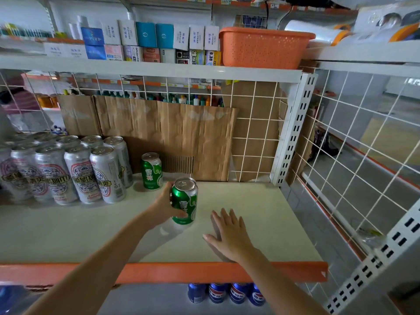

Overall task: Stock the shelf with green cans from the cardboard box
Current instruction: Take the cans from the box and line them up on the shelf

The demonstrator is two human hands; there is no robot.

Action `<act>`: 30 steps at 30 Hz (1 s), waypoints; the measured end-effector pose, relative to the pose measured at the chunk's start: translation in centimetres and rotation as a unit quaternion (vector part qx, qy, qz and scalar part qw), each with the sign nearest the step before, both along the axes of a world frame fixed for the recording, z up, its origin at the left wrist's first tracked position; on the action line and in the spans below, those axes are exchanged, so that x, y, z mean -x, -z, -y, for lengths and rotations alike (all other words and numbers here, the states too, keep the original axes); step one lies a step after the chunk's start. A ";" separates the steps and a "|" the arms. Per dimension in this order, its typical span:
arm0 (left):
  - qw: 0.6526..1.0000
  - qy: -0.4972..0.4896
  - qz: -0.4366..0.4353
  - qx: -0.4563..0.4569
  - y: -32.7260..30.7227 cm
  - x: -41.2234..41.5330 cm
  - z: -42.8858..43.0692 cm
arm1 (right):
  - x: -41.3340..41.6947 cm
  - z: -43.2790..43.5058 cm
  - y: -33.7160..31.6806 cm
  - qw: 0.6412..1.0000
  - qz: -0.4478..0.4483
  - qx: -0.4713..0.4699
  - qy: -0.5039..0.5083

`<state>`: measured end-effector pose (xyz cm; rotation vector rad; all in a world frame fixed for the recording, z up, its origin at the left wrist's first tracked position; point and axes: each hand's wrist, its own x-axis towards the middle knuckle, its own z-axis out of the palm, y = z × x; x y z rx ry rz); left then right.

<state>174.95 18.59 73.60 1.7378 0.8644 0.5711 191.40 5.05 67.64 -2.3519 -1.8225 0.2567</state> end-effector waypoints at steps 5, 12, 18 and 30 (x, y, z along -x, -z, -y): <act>1.000 -0.009 0.022 -0.004 0.9 0.3 -0.3 | 0.1 0.0 -0.2 1.000 0.013 0.012 0.004; 0.994 -0.007 -0.001 -0.110 -0.2 0.8 -1.1 | 0.1 -0.2 -0.1 1.000 0.023 0.018 0.008; 0.947 0.071 -0.163 -0.268 -5.5 0.6 -2.6 | 0.0 -0.2 0.0 1.000 0.019 0.018 0.009; 0.896 0.175 -0.272 -0.305 -7.2 -1.4 -5.5 | 0.1 -0.1 -0.2 1.000 0.009 0.019 0.010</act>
